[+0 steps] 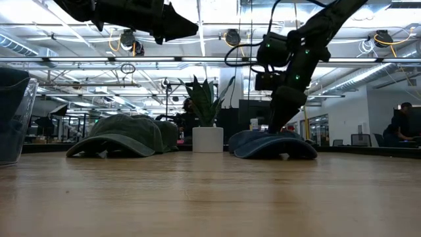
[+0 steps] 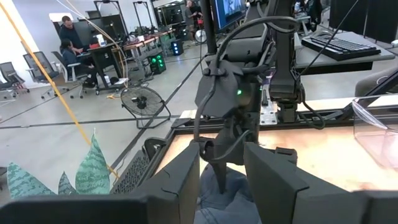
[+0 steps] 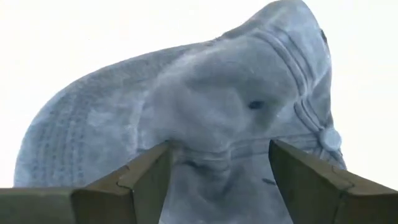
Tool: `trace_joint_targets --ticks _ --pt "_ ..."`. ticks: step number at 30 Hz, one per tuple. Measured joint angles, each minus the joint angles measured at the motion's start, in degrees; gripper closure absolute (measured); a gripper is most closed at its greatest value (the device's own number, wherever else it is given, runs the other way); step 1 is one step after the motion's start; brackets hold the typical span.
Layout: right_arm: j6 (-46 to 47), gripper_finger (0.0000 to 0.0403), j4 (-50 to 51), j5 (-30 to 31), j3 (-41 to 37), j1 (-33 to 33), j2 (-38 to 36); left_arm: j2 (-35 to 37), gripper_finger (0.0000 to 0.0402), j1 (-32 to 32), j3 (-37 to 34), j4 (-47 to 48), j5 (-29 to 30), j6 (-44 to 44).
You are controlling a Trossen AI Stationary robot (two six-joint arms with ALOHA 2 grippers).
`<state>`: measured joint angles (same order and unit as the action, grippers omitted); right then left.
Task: Pick & Place hat
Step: Put the blue cap into the left transparent bin
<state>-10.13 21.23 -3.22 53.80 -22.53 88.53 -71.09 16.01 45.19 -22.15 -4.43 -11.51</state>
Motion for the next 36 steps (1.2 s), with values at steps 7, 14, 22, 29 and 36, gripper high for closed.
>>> trace_joint_targets --ticks 7,14,22,29,36 --pt "-1.38 0.0149 -1.95 0.07 0.00 0.90 0.01 -0.02 0.0266 0.00 0.00 0.00 0.00 -0.02" --pt "-1.25 0.0149 -2.28 0.04 0.01 0.90 0.01 -0.02 0.0266 0.00 0.00 0.02 0.02 -0.02" --pt "-0.40 0.0149 -1.00 -0.02 0.02 0.90 0.01 -0.02 0.0266 0.00 0.00 0.02 0.02 -0.02" --pt "0.02 0.0158 0.88 -0.05 0.02 0.90 0.01 -0.02 0.0266 0.00 0.00 0.02 0.02 -0.02" --pt "-0.48 0.0203 0.18 -0.07 0.02 0.90 0.01 -0.02 0.0266 0.00 0.00 0.02 0.02 -0.02"
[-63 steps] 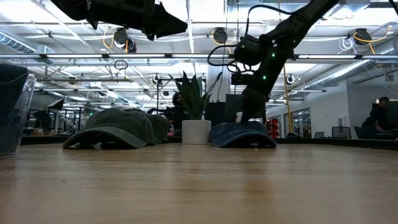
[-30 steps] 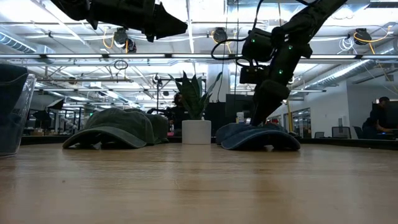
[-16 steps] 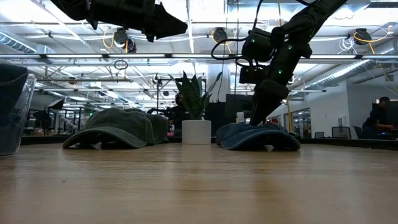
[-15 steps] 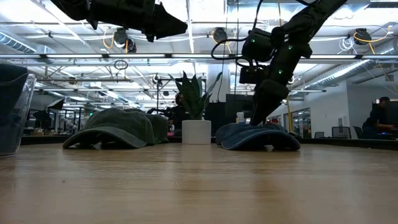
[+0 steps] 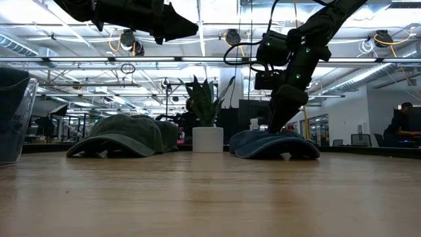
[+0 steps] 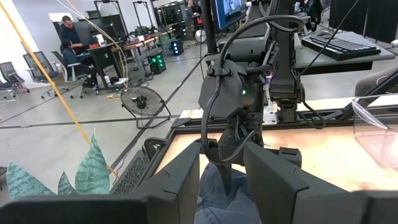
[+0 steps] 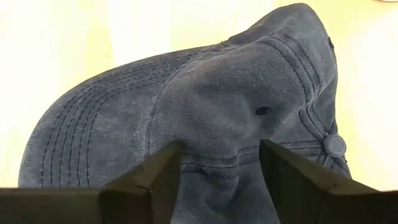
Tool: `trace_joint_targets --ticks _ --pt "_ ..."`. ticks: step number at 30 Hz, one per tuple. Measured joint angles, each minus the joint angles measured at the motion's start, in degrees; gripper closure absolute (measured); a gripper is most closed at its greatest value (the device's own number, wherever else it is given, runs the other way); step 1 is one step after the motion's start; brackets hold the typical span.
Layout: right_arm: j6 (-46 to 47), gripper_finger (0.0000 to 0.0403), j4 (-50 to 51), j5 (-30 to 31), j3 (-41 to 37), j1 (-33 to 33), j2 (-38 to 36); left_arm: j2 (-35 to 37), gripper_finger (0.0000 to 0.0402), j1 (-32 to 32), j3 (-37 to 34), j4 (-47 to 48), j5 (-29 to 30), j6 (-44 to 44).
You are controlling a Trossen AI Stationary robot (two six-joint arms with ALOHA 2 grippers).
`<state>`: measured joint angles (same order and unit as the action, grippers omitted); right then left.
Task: Pick & Place hat
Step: Put the blue cap into the left transparent bin
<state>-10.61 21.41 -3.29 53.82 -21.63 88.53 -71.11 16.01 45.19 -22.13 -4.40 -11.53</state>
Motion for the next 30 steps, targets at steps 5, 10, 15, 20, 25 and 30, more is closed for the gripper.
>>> trace_joint_targets --ticks 5,10,15,20,25,30 --pt "-0.13 0.0236 -0.14 0.00 0.02 0.00 0.00 0.00 0.0266 0.00 0.00 0.00 0.00 0.00" --pt "-0.13 0.0261 -0.14 0.00 0.02 0.00 0.00 0.00 0.0266 0.00 0.00 0.00 0.00 0.00" --pt "-0.15 0.0276 -0.14 0.00 0.02 0.00 0.00 0.00 0.0266 0.00 0.00 0.00 0.00 0.00" --pt "0.00 0.0278 -0.14 0.00 0.04 0.00 0.00 0.00 0.0266 0.00 0.00 0.04 0.00 1.13" --pt "3.25 0.0260 0.47 0.00 0.07 0.00 0.00 0.00 0.0266 0.00 0.00 0.20 0.00 3.07" --pt "4.96 0.0233 0.52 0.04 -0.40 -0.02 -0.01 -0.02 0.0266 0.00 0.00 1.03 0.00 2.84"
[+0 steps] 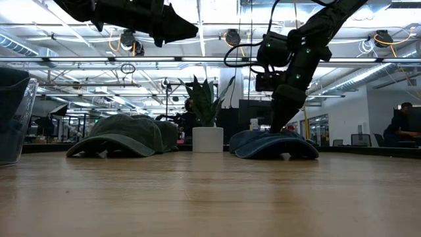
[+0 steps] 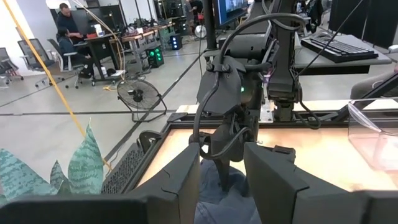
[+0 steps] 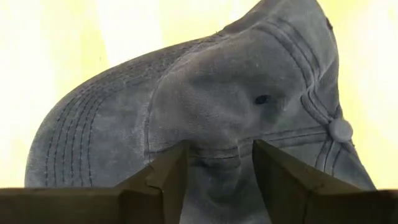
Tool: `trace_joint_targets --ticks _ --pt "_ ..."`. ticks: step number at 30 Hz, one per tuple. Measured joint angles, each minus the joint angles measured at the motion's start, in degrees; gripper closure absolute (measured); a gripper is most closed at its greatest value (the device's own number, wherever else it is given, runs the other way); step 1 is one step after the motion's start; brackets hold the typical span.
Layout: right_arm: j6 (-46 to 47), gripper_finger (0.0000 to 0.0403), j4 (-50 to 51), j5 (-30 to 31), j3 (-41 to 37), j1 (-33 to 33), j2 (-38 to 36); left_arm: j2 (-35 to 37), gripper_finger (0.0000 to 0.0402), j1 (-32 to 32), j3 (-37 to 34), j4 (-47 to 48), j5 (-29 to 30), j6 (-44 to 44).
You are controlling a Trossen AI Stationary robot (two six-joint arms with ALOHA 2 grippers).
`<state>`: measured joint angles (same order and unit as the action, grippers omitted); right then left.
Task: Pick & Place hat
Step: Put the blue cap into the left transparent bin
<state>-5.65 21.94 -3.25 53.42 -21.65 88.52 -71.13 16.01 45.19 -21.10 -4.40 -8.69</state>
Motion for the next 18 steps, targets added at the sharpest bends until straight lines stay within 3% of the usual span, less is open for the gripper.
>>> trace_joint_targets --ticks 7,18 --pt "-1.14 0.0216 -1.70 -0.02 -1.67 0.02 -0.01 0.00 0.0266 0.00 0.00 0.00 0.00 0.03" --pt "-3.51 0.0241 -2.63 -0.07 -1.96 0.02 -0.01 0.00 0.0266 0.00 0.00 0.02 -0.01 -0.02"
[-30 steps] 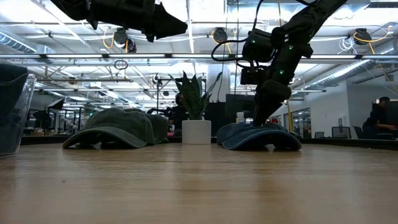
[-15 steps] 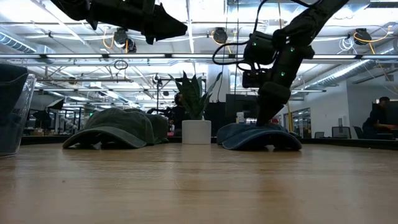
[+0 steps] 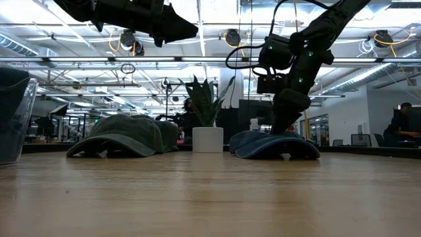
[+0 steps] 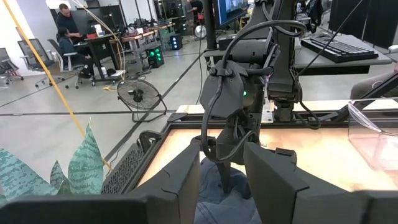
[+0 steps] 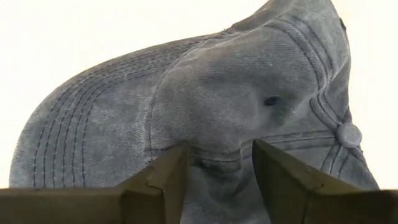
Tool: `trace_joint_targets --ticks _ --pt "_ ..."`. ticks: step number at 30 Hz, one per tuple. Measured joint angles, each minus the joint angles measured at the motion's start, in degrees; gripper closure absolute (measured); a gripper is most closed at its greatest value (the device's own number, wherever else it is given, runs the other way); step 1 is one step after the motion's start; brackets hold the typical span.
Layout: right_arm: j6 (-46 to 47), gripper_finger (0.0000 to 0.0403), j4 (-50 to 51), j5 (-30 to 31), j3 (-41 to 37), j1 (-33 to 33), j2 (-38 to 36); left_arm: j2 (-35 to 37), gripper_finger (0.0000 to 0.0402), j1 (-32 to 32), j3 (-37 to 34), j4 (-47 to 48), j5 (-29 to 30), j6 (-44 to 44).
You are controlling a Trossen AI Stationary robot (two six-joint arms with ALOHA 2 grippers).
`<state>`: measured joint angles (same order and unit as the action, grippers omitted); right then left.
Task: Pick & Place hat
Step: Put the blue cap into the left transparent bin
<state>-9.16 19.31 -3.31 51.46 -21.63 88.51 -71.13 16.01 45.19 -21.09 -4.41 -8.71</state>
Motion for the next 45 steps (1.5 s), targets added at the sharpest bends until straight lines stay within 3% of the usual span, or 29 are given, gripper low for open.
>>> trace_joint_targets --ticks 32,45 --pt "-3.70 0.0398 -1.08 0.00 -0.04 0.00 0.00 0.00 0.0266 0.00 0.00 0.01 0.01 0.00" --pt "-6.48 0.0402 -1.60 0.02 -0.04 0.00 0.00 0.00 0.0266 0.00 0.00 0.01 0.01 0.20"
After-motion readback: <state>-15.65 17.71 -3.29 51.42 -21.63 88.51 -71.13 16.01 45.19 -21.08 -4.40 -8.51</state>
